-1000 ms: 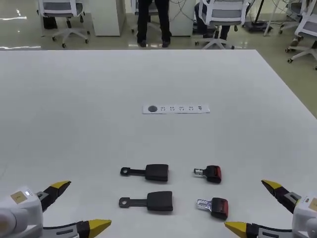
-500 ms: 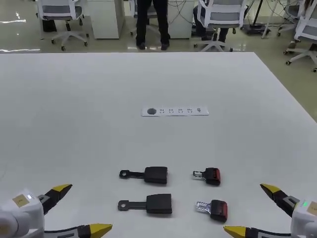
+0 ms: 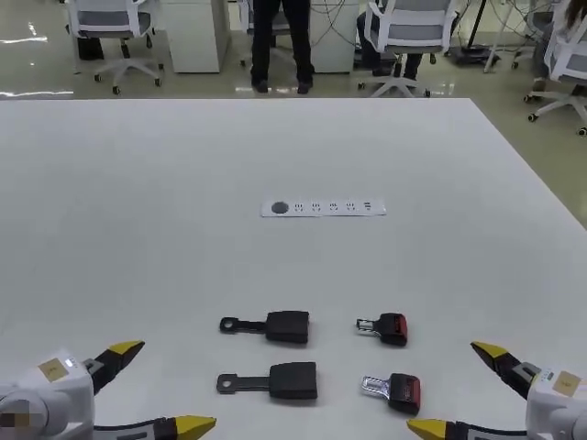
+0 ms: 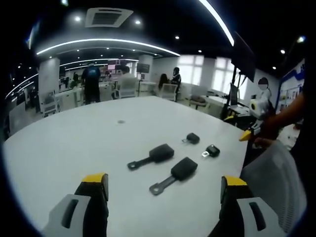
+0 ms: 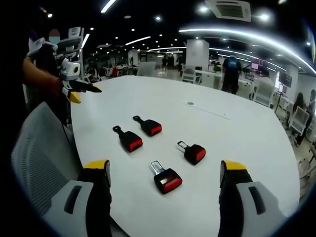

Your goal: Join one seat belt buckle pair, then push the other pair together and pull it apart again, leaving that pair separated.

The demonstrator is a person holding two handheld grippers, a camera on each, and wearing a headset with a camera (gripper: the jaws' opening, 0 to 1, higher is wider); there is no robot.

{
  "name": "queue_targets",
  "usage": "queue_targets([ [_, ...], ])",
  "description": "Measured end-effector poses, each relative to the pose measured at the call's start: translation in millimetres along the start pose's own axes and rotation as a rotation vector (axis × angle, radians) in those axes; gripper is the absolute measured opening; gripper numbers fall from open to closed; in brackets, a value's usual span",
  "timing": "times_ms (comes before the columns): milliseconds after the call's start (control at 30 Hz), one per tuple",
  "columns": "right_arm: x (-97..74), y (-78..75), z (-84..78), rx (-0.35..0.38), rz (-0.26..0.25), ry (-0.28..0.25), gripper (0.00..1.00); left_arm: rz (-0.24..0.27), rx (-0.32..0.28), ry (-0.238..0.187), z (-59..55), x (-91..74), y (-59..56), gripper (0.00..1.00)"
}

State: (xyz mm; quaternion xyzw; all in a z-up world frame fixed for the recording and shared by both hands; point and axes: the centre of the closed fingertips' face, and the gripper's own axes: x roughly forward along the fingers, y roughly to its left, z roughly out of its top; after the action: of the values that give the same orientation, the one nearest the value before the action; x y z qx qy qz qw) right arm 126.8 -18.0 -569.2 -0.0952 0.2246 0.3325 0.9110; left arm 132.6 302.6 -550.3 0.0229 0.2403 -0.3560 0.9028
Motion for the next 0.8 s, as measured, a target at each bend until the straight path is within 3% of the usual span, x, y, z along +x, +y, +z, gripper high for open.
queue_targets([
  [800, 36.0, -9.9, -26.5, 0.015, 0.041, 0.070, 0.90, -0.065, 0.006, 0.050, -8.8, 43.2, -9.7, 0.95],
])
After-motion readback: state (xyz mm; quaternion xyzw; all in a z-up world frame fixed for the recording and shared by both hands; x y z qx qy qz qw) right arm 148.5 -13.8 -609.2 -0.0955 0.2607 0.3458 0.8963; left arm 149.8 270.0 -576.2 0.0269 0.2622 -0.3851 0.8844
